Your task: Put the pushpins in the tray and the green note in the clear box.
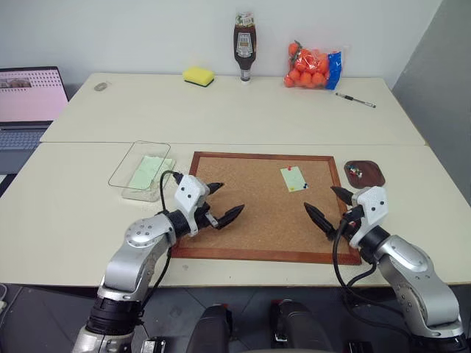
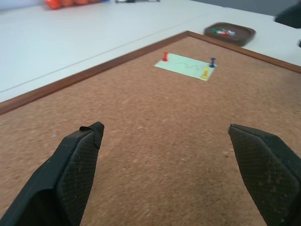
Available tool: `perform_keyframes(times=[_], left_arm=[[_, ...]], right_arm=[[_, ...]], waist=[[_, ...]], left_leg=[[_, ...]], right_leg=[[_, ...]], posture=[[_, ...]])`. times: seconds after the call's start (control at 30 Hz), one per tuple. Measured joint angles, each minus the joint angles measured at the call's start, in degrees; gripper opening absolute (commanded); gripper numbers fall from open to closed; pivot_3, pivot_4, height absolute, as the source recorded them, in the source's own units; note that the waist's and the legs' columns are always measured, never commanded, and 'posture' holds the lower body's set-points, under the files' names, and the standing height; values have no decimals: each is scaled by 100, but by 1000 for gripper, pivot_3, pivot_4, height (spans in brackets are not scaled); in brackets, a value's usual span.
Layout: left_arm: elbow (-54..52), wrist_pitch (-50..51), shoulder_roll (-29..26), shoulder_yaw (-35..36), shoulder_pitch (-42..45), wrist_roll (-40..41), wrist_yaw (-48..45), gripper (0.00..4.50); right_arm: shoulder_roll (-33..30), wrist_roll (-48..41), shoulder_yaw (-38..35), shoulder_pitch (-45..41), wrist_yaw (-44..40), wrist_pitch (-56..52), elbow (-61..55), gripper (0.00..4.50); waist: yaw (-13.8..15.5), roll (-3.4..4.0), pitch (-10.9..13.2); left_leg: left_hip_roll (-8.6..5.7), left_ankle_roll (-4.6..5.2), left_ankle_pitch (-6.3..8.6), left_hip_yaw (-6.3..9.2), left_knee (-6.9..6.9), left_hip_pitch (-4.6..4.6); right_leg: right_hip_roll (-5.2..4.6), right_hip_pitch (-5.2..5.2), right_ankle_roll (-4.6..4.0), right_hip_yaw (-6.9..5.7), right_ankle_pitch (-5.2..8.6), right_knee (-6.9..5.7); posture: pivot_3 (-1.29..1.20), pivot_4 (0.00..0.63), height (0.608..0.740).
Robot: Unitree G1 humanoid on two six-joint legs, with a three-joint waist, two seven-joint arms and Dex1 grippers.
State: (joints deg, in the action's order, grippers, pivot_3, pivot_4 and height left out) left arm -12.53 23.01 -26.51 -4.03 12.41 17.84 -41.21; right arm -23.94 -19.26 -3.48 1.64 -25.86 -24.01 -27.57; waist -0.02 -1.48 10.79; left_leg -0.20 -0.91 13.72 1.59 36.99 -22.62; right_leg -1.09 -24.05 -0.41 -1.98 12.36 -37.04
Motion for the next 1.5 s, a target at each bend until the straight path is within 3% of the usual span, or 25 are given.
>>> perform_keyframes(times=[0.67, 1.03, 1.5], left_arm=[[1525, -773, 400, -743, 1167, -508, -650, 10], [2387, -1111, 656, -907, 1313, -838, -688, 10], [3162, -1589, 825, -941, 1656, -1107, -759, 10]], right_arm=[[-82, -37, 32, -807, -30, -665, 120, 4500], [-65, 64, 331, -2011, -7, -1147, 1123, 4500], [444, 765, 788, -3619, 88, -695, 3722, 4500]], waist=[[-1, 0, 0], [-9, 0, 0], [-11, 13, -8]], left_leg=[[-5, 0, 0, -3, 3, -2], [-8, 1, -1, -4, 4, -3], [-15, 18, -10, -17, 7, 16]], right_leg=[[1, 0, 5, 2, -3, -1], [2, -1, 7, 2, -5, -4], [2, 13, 17, 2, -23, -10]], posture=[[0, 150, 740], [0, 150, 740], [0, 150, 740]])
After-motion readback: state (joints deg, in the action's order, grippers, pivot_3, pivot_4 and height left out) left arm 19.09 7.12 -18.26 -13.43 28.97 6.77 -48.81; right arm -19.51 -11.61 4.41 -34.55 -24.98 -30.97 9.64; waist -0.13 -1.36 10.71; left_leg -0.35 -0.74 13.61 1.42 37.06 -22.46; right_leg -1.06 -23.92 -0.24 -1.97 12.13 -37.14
